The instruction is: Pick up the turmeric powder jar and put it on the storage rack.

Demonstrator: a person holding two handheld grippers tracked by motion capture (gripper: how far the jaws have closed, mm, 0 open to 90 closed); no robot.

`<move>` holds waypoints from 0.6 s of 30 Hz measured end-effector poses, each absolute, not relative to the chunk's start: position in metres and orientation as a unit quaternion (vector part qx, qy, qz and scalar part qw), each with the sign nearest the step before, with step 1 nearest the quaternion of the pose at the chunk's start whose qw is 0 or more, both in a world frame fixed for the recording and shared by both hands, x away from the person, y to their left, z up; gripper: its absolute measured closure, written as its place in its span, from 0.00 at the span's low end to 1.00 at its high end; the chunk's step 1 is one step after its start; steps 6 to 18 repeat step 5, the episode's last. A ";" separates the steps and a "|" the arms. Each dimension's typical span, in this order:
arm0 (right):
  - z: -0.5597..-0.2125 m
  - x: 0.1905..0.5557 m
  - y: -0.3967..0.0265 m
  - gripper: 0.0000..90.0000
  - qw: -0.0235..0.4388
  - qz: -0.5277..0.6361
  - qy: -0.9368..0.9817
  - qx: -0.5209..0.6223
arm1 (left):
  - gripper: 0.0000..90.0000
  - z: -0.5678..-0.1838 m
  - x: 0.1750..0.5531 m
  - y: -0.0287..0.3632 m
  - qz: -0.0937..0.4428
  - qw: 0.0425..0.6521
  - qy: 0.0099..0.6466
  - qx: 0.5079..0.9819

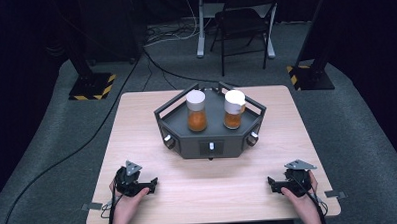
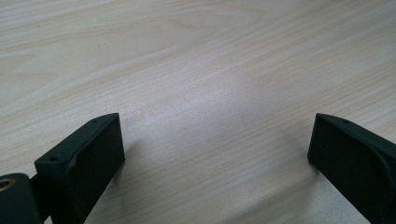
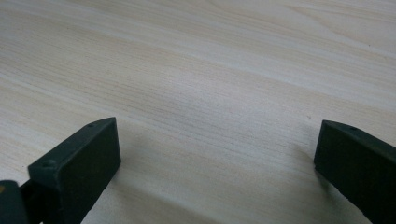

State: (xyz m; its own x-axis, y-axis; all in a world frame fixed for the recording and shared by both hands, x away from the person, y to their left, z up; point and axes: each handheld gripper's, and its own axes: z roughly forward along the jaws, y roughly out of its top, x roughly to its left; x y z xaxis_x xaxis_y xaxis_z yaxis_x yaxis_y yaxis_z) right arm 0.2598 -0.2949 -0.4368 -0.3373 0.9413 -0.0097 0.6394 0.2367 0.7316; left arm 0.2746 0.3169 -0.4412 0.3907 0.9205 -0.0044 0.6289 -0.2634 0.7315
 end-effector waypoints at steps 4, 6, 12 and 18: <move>-0.437 0.260 -0.294 0.00 0.234 0.323 0.750 0.528 | 0.03 -0.441 0.275 0.317 0.218 0.334 0.507 0.764; -0.437 0.260 -0.294 0.00 0.235 0.323 0.749 0.529 | 0.03 -0.441 0.275 0.317 0.219 0.334 0.507 0.764; -0.437 0.260 -0.294 0.00 0.235 0.323 0.749 0.529 | 0.03 -0.441 0.275 0.317 0.219 0.334 0.507 0.764; -0.437 0.260 -0.294 0.00 0.235 0.323 0.749 0.529 | 0.03 -0.441 0.275 0.317 0.219 0.334 0.507 0.764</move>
